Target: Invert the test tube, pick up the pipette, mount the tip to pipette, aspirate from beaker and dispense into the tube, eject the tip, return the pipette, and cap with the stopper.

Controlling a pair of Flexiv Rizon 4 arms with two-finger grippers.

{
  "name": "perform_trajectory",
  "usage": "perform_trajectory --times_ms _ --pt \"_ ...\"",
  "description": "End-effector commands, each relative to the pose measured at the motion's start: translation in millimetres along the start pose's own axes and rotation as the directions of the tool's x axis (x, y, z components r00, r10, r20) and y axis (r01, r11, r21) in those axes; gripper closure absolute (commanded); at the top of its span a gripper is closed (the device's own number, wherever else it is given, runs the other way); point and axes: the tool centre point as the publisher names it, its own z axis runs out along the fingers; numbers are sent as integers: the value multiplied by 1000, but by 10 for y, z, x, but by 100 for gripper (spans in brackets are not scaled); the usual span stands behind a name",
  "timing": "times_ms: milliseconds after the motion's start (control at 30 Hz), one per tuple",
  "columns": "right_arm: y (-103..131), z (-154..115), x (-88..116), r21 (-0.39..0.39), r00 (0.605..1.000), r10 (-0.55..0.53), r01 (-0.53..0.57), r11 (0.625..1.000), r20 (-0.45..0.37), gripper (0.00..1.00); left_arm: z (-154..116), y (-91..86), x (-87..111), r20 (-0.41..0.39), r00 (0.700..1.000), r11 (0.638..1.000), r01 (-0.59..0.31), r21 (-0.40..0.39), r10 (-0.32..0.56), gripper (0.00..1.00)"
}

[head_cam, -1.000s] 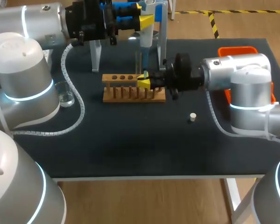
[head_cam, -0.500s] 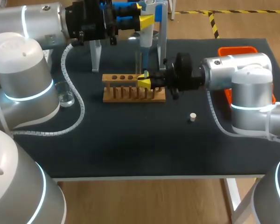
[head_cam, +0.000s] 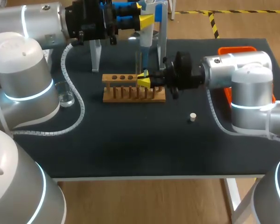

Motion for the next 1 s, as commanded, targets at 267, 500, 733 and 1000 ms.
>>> perform_trajectory --times_ms 267,500,733,1000 --pt "23 -6 0 3 1000 5 -5 1000 0 100 -7 12 -1 -1 1000 1000 0 2 0 100" --pt "10 0 -25 3 1000 10 -10 1000 1 100 -7 12 -1 -1 1000 1000 0 2 0 100" --pt "1 12 -35 5 1000 11 -11 1000 -1 100 -7 12 -1 -1 1000 1000 0 2 0 100" --pt "-5 20 -47 7 1000 11 -11 1000 -1 100 -7 12 -1 -1 1000 1000 0 2 0 100"
